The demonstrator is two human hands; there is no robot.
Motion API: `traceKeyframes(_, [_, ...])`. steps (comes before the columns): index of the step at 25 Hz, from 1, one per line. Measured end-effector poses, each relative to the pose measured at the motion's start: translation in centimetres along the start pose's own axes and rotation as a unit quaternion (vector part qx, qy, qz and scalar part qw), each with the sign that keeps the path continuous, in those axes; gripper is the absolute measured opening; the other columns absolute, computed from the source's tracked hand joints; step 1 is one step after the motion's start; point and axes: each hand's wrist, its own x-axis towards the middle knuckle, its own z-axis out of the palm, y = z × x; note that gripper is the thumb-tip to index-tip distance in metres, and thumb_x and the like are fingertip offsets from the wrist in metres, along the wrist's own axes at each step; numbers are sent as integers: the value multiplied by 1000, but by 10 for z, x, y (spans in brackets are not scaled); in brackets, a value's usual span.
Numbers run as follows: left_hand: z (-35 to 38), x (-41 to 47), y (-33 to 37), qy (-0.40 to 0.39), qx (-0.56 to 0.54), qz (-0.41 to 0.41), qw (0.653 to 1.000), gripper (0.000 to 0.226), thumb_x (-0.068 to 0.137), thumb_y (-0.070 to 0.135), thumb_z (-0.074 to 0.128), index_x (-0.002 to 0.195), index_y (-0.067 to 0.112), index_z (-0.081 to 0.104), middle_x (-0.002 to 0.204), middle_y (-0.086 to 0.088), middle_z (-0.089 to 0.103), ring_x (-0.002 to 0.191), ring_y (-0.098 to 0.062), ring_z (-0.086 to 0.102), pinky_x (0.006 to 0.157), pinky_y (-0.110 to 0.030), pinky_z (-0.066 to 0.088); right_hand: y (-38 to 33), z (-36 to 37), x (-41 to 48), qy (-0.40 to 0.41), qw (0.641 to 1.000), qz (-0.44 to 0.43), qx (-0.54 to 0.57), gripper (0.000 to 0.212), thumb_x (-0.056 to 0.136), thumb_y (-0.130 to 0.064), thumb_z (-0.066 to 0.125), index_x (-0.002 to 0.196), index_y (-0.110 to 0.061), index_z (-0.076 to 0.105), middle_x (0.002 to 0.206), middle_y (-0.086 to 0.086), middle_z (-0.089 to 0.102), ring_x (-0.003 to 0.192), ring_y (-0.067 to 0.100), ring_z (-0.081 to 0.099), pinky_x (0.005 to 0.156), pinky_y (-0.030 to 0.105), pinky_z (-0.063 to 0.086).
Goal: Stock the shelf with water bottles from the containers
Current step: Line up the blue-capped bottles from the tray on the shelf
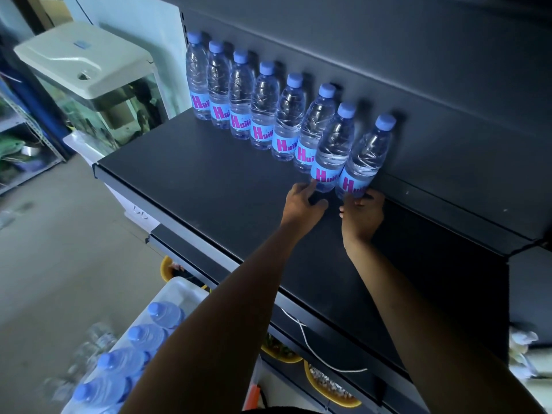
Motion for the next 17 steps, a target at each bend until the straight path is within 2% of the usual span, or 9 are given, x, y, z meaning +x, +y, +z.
traceKeyframes(2, [5, -4, 1, -17, 83, 32, 996, 59, 88, 33, 64, 146, 26, 54, 139, -2, 48, 131, -23, 39, 113, -29, 32, 5, 0, 1, 1, 1000, -11, -10, 31, 87, -14, 72, 112, -15, 54, 75, -6, 70, 62, 18, 71, 62, 42, 62])
traceKeyframes(5, [9, -7, 6, -20, 179, 49, 982, 64, 90, 42, 63, 151, 34, 45, 153, 2, 39, 139, -23, 32, 114, -35, 26, 6, 2, 1, 9, 999, -28, -37, 33, 86, -12, 72, 115, -15, 56, 85, -2, 72, 75, 17, 72, 72, 47, 62])
traceKeyframes(7, [10, -8, 6, -18, 192, 49, 980, 66, 92, 42, 62, 154, 34, 39, 158, 2, 34, 143, -23, 28, 114, -36, 24, 5, 1, 1, 6, 998, -35, -50, 33, 85, -15, 73, 113, -21, 56, 87, -4, 71, 82, 16, 71, 78, 47, 61])
traceKeyframes(9, [7, -8, 7, -30, 206, 51, 977, 71, 93, 43, 61, 157, 31, 33, 162, 2, 29, 145, -23, 25, 115, -36, 22, 2, 0, 1, 5, 997, -39, -62, 36, 82, -26, 74, 114, -25, 56, 94, -3, 70, 85, 16, 71, 79, 47, 61])
traceKeyframes(12, [4, -9, 6, -41, 185, 39, 981, 86, 92, 44, 61, 162, 25, 15, 164, 4, 29, 145, -23, 25, 117, -38, 22, -7, 1, 16, 1, 993, -35, -113, 59, 72, -47, 75, 121, -19, 58, 113, 1, 61, 96, 22, 67, 81, 47, 59])
traceKeyframes(15, [0, -5, 8, -47, 142, 23, 989, 92, 90, 43, 62, 163, 25, 8, 166, 7, 25, 144, -24, 27, 119, -40, 24, -14, 0, 31, -50, 980, -37, -190, 62, 76, -43, 79, 124, -12, 55, 127, 10, 56, 103, 22, 59, 80, 33, 46])
traceKeyframes(17, [0, -3, 11, -51, 153, 15, 987, 93, 90, 41, 63, 163, 24, 8, 167, 8, 21, 144, -25, 28, 118, -40, 26, -12, 0, 29, -36, 974, -67, -212, 60, 81, -39, 79, 126, -8, 55, 129, 12, 55, 106, 26, 60, 77, 32, 42])
